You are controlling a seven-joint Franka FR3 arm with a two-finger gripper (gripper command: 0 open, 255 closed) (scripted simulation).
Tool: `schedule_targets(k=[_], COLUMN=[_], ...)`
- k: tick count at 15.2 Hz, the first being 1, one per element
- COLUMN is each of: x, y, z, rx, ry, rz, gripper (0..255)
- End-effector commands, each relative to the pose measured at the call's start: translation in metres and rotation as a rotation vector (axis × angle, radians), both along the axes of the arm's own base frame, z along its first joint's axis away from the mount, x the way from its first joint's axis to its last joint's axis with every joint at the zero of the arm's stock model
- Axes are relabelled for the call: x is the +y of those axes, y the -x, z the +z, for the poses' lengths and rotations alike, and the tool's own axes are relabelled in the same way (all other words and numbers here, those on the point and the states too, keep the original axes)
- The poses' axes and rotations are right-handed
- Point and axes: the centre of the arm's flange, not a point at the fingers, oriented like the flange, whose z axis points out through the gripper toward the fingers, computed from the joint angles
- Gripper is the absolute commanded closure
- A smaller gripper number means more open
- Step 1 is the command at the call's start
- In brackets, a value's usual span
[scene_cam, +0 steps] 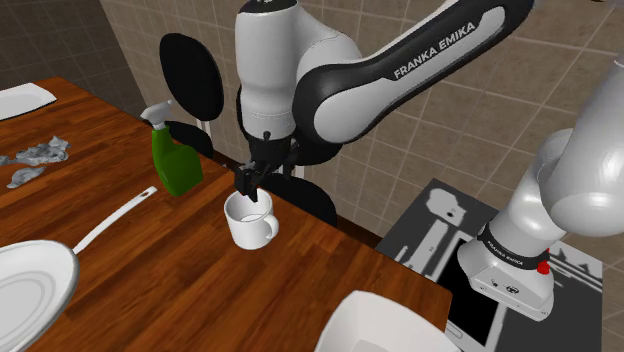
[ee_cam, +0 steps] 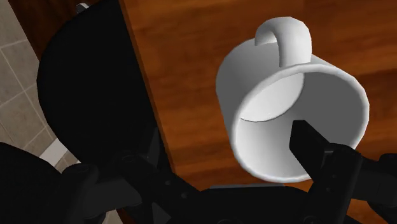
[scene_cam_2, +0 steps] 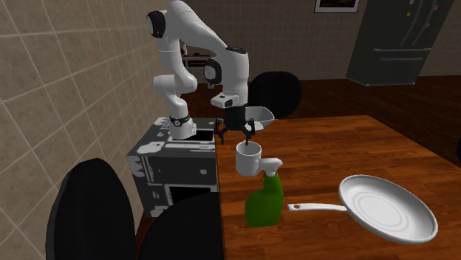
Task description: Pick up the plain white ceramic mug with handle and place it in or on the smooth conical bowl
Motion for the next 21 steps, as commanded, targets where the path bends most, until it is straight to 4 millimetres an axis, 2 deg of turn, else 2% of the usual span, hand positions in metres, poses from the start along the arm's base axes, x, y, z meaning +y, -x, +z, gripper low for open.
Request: schedule_targets(k=[1,8,15,16,21], x=[0.01,0.01,0.01,0.01,0.009], y=[-0.004,-0.008,-0.008,-0.008,-0.008], z=[-0.011,-0.045,-0.045,-0.045,-0.045], rx=[-0.002,-0.002,-0.002,-0.002,-0.002], ry=[-0.001,-0.001,-0.001,-0.001,-0.001], rz=[0.002,0.002,0.002,0.002,0.002], gripper=[0,0,0,255,255])
